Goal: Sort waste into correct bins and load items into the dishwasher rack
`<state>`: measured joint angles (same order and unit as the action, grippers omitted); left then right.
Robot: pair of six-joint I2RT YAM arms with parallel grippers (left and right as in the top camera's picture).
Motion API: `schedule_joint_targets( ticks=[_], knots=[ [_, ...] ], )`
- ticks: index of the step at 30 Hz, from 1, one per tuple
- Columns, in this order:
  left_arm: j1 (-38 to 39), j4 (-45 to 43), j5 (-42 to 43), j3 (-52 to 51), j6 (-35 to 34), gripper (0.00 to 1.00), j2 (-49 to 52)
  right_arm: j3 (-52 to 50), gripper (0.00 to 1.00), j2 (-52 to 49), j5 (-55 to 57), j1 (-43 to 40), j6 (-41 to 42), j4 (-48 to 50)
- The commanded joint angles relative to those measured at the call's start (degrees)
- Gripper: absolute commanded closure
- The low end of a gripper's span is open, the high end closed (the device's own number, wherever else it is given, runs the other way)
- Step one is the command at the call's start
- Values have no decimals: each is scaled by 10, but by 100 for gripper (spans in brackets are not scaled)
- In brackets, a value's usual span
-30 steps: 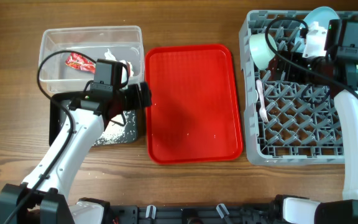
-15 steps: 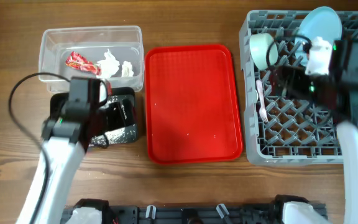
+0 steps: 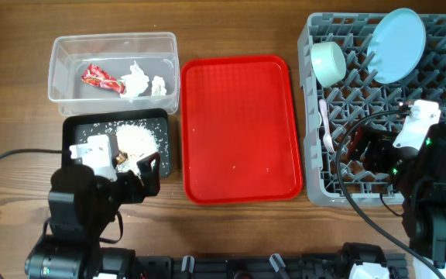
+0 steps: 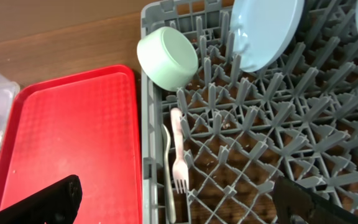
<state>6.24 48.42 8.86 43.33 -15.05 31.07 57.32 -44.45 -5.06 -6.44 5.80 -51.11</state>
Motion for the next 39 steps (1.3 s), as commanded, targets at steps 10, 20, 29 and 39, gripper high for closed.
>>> schedule_joint_targets(
  ticks=[10,20,29,39],
  knots=[
    [-2,-1,-6,-6,14,0,-10,-6,0,-48,16,-1,10,1],
    [-2,-1,-6,-6,14,0,-10,-7,0,-122,16,-1,10,1],
    [-2,-1,-6,-6,14,0,-10,-7,0,-60,16,-1,10,1],
    [-2,-1,-6,-6,14,0,-10,-7,0,68,16,9,10,1]
  ],
)
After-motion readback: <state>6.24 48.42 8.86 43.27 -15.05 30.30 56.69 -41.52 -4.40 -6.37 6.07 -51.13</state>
